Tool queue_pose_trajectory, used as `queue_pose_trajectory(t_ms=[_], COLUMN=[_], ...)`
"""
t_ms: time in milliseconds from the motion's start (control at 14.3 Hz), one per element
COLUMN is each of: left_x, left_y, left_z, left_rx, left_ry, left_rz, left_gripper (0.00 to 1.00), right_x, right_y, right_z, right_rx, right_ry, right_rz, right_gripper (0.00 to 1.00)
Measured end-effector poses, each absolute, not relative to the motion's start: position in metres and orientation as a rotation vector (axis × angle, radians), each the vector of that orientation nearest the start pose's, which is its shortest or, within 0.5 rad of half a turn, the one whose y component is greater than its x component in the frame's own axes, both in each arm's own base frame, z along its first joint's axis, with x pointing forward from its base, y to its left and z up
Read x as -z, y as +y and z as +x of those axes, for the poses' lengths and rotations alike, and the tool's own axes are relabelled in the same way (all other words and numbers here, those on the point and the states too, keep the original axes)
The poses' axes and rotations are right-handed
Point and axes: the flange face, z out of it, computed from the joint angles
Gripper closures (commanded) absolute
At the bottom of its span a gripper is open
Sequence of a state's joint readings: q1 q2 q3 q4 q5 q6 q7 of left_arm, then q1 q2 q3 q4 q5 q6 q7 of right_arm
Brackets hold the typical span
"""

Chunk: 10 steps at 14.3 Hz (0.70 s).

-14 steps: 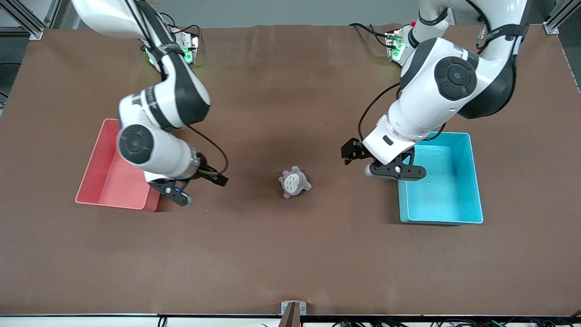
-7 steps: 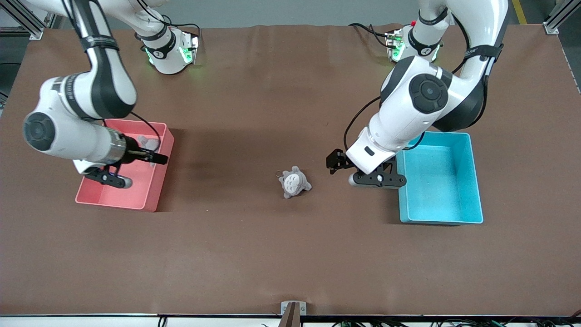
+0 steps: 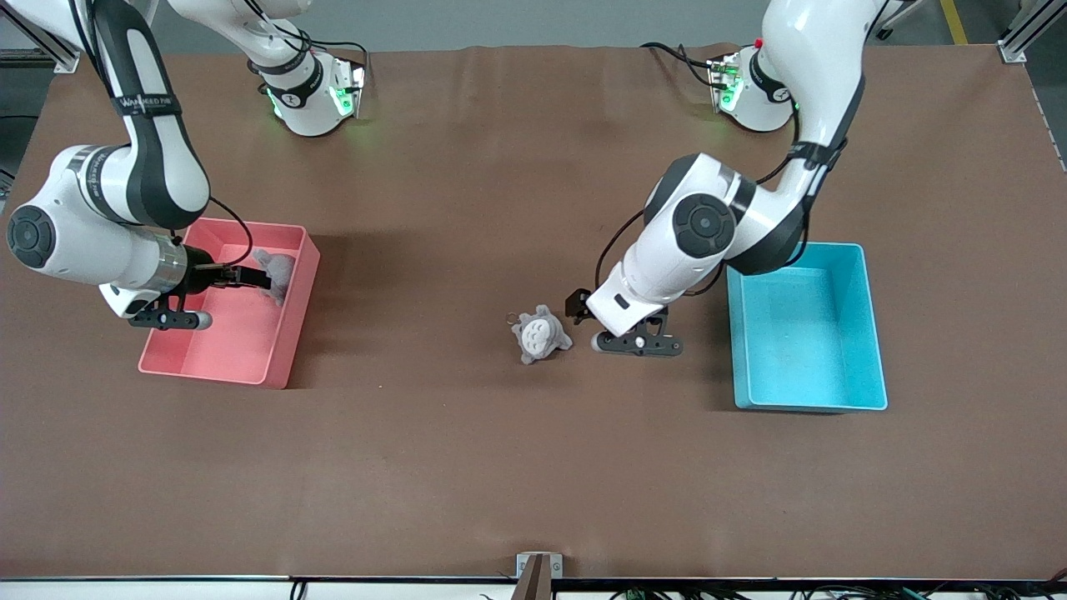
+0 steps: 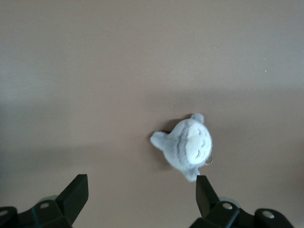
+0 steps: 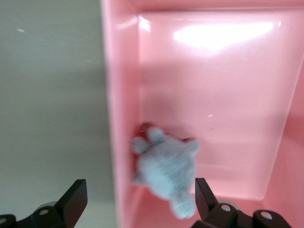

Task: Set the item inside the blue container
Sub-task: 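Return the right gripper to the pink box while the left gripper reaches the Totoro, then grasp the grey Totoro with the right gripper while the left gripper grasps the first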

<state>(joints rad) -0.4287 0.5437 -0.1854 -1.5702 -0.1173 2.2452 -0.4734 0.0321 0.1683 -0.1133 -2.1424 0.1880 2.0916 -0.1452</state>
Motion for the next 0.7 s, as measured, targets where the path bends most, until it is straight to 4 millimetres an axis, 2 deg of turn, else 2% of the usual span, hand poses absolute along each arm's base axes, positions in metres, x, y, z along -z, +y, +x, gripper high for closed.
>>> queue_pose_trajectory(t_ms=[139,279,418,558,697], left_x=[-0.319,-0.294,-0.272,-0.253,-0.24], left_y=[-0.404,-0.416,-0.43,-0.445,-0.451], left_z=[0.589,0.589,0.585,0.573,0.567], left_rx=[0.082,0.143,0.177,0.157,0.128], left_ry=[0.067,0.022,-0.039,-0.032,-0.029], left_rz=[-3.394,-3.421,-3.442,-3.444,-3.438], left_gripper=[0.01,0.02,0.02,0.02,0.02], right_x=[-0.281,-0.257,-0.238,-0.22,-0.205], right_y=[-0.05,-0.052,-0.052,-0.063,-0.074], right_z=[0.525,0.521,0.518,0.513,0.506], right_rx=[-0.309,-0.342,-0.385,-0.413,-0.421], right_ry=[0.023,-0.026,-0.077,-0.088,-0.058], right_rz=[-2.958,-2.933,-2.917,-2.884,-2.832], right_gripper=[0.0,0.0,0.0,0.0,0.0])
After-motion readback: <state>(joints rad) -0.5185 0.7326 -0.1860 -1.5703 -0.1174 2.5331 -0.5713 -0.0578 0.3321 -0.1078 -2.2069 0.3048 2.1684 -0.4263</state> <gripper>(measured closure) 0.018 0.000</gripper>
